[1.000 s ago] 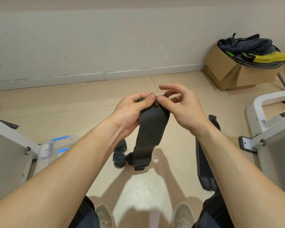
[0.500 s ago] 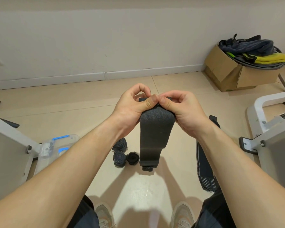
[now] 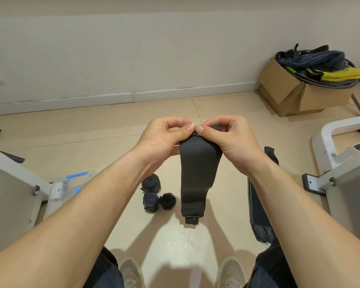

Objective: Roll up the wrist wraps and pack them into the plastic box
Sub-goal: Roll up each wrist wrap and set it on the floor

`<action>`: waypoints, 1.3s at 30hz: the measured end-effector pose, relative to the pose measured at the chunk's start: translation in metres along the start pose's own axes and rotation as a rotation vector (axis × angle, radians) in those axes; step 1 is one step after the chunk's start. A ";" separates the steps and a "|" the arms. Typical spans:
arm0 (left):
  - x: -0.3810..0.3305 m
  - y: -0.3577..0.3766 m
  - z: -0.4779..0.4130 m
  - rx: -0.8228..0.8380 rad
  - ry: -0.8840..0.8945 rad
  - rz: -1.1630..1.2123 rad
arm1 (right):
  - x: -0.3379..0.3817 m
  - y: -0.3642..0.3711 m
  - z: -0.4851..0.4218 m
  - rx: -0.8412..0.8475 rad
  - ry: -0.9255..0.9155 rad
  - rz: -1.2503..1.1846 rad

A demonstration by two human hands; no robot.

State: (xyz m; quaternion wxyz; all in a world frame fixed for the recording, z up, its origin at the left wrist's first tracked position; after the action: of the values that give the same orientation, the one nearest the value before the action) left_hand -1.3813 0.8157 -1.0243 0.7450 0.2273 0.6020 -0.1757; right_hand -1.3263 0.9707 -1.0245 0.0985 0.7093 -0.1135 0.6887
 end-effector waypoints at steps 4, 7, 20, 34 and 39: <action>0.005 -0.004 -0.002 -0.044 -0.055 0.091 | -0.001 0.004 0.002 -0.004 0.001 -0.011; 0.010 -0.001 0.000 0.013 -0.169 0.258 | 0.000 0.006 0.001 0.003 -0.015 -0.019; 0.009 0.003 0.002 -0.164 0.005 -0.008 | 0.005 0.006 0.002 0.000 -0.100 0.021; 0.003 0.003 0.006 -0.042 -0.079 0.270 | -0.003 0.013 0.004 0.103 0.246 -0.392; 0.002 -0.004 0.003 -0.099 -0.035 0.197 | -0.012 0.012 0.005 0.103 0.318 -0.096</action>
State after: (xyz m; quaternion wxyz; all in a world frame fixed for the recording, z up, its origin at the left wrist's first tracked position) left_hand -1.3807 0.8114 -1.0262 0.7794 0.2449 0.5718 -0.0757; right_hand -1.3255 0.9577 -1.0372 0.1116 0.5999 -0.0270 0.7918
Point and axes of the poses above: each hand's wrist, its own z-axis away from the middle knuckle, its own y-axis out of the palm, x = y × z, the point moved 5 cm from there along -z, towards the middle knuckle, and after that the axes turned 2 degrees about -z, right-handed, at the moved point
